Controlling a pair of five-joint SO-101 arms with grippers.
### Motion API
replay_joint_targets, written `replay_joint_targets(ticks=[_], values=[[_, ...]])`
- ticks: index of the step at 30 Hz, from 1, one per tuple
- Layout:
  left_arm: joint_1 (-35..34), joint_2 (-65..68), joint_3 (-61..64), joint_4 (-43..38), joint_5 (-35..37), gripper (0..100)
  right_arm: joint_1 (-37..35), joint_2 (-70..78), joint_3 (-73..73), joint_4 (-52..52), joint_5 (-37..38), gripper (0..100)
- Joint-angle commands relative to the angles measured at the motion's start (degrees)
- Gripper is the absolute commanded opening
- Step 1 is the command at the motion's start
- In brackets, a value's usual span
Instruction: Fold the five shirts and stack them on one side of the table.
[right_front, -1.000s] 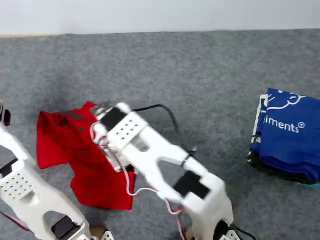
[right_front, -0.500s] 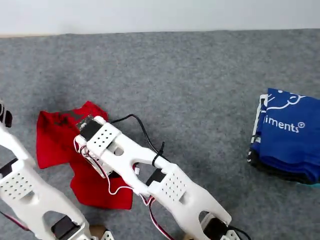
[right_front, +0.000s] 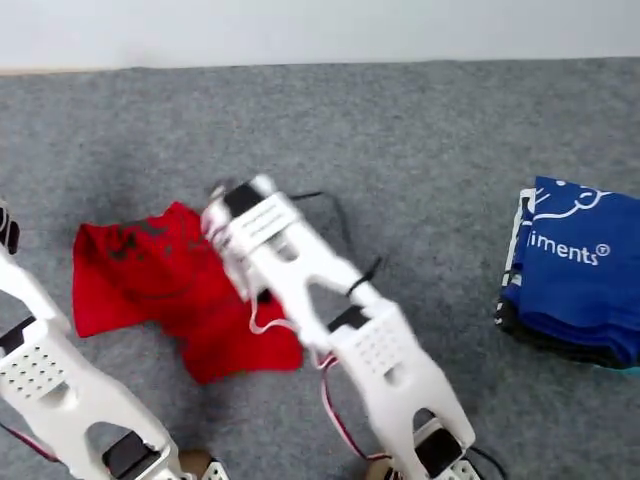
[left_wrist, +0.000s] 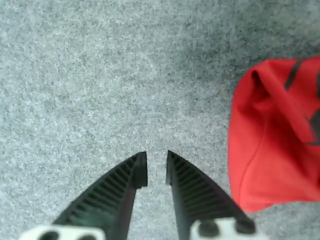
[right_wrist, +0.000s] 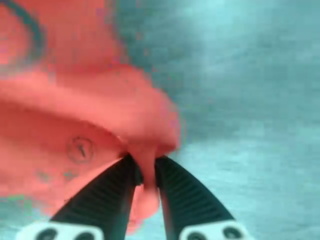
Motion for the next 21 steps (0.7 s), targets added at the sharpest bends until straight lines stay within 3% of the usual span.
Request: replay_joint_targets(ticks=[1,6,11,21], values=[[0.1,-4.0,-0.6,1.1,0.4,7,6.3,-9.6,-5.2,2.2,9.4,0.9],[0.3,-4.0,-0.7,1.3,0.4,7,12.4,-13.7,-15.4,2.1,23.2,0.9],[0.9,-5.2,-0.6,1.5,2.3,7,16.0,-13.6,-21.8,-0.1,30.2,0.9],[3.3,-12.2,-0.2,1.5,2.8,7,25.5,-6.3,-20.0,-28.4,35.3,0.9]])
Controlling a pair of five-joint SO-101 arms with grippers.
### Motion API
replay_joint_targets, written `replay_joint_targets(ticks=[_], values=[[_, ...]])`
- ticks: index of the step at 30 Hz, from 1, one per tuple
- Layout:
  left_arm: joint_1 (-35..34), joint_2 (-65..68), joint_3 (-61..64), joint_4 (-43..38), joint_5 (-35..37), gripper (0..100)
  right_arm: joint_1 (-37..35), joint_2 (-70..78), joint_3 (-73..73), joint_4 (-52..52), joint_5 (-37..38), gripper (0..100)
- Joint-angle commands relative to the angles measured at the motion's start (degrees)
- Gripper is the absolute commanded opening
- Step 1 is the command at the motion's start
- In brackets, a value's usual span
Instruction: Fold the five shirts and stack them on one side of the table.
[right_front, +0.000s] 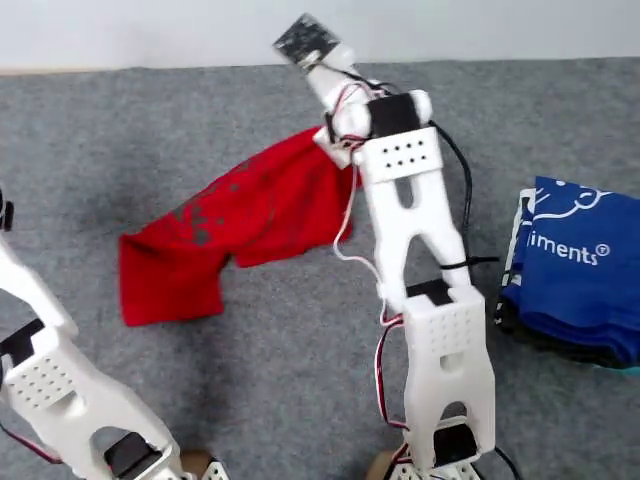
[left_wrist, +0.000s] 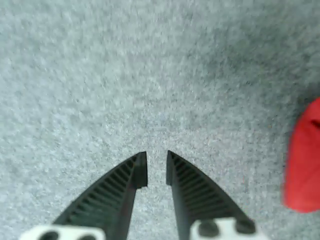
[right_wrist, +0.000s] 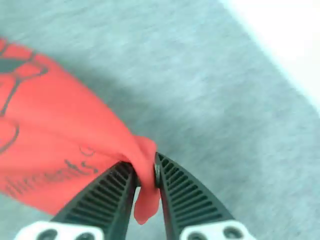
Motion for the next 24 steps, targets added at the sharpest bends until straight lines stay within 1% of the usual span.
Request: replay_joint_targets(ticks=[1,4,6,7,9,11,12,14,18,21,24], values=[[0.9,-4.7,-0.2,1.5,0.6,7,1.8,0.8,-1.4,-9.3,0.8,0.9],[1.2,-5.1,0.8,1.6,0.6,7,1.3,3.9,-1.2,-12.9,0.7,0.9],[1.2,-6.1,2.6,1.6,0.6,7,1.1,5.9,-1.3,-13.5,0.6,1.1],[1.2,-6.7,3.7,1.6,0.6,7,1.0,6.5,-1.4,-13.0,0.5,2.6],[1.5,-8.6,6.4,1.6,0.6,7,0.7,5.9,-1.4,-10.1,-0.2,10.0],[2.1,-11.3,9.5,1.6,0.6,7,0.5,4.4,-1.4,-7.4,-5.0,16.9],[2.6,-12.8,10.9,1.6,0.5,7,0.5,3.3,-1.4,-6.2,-6.9,19.0],[4.3,-16.1,14.2,1.6,0.5,7,0.5,1.4,-1.4,-3.5,-7.5,20.3],[11.7,-23.8,23.7,1.6,0.5,8,0.6,-2.0,-1.4,2.2,-7.6,20.3],[20.3,-29.7,34.0,1.5,0.5,12,0.7,-4.8,-1.4,7.3,-7.6,20.3],[29.1,-32.9,44.2,0.5,0.5,13,0.8,-7.2,-1.4,13.1,-7.6,20.3]])
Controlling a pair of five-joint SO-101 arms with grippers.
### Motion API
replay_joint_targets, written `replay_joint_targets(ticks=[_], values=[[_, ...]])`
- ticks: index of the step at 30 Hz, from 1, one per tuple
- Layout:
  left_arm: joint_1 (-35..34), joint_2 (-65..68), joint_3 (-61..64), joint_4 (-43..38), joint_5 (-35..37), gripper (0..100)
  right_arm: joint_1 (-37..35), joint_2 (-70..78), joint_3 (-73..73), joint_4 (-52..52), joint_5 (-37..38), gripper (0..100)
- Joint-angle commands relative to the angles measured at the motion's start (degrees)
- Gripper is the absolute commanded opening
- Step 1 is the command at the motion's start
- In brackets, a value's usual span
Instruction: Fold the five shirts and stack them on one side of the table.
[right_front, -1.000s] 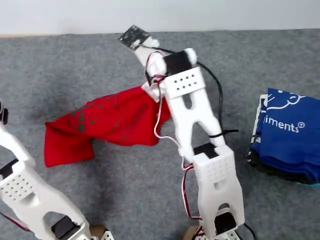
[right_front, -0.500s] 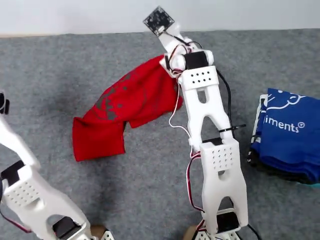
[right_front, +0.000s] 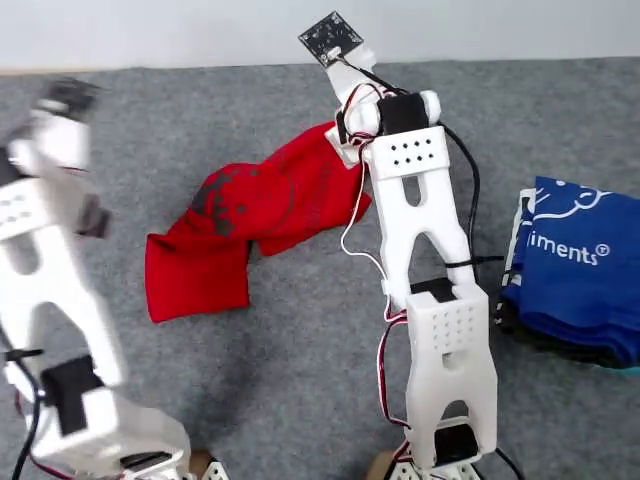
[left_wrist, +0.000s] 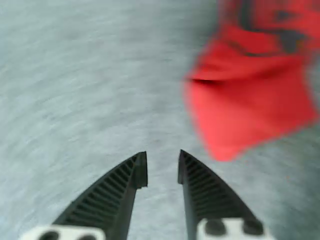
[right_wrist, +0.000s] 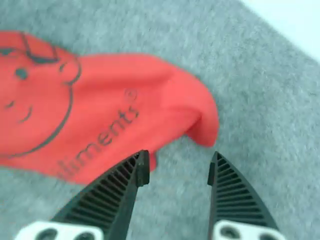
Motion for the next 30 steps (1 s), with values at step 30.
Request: replay_joint_targets(ticks=[30], values=[[25.1,24.9,14.1,-19.7,6.0,18,5.6,-16.8,15.3,14.5,-4.7,20.3]])
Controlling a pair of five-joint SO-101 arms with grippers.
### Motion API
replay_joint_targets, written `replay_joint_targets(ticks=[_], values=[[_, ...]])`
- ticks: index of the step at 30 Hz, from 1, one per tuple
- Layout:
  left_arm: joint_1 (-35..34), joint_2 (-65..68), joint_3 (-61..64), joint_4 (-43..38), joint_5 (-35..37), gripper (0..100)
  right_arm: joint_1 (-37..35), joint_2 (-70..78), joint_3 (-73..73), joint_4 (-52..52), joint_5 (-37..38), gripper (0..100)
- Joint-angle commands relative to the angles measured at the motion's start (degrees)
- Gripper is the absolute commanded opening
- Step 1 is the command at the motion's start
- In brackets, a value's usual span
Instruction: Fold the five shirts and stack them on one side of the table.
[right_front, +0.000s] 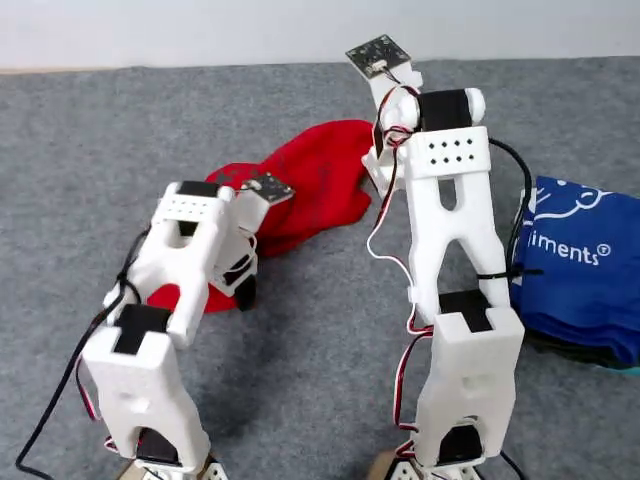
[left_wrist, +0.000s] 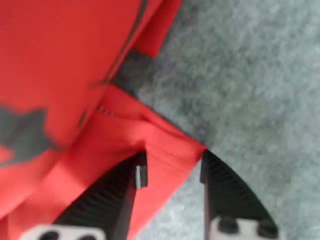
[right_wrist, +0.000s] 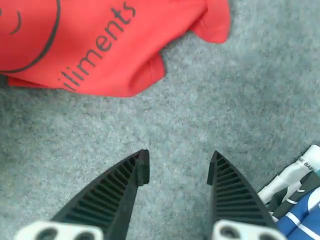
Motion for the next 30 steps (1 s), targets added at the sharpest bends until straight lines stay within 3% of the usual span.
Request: replay_joint_targets(ticks=[1,10,18,23,30], values=[[0.4,2.9,-5.6,1.0,2.2,18,0.6,-4.0,-0.4,2.2,-0.6,20.3],[-0.1,11.2,-16.4,11.4,2.2,1,0.7,-4.0,-0.4,2.3,-0.6,20.2],[-0.2,-9.9,-21.5,20.9,2.2,0,0.4,-3.6,-0.4,2.2,-0.6,20.1],[-6.7,-27.4,-21.4,20.9,2.6,0,0.4,-3.5,-0.3,2.2,-0.6,20.1],[-22.2,-42.7,-21.5,20.8,4.2,0,-1.1,-3.4,1.9,2.2,-0.6,20.1]])
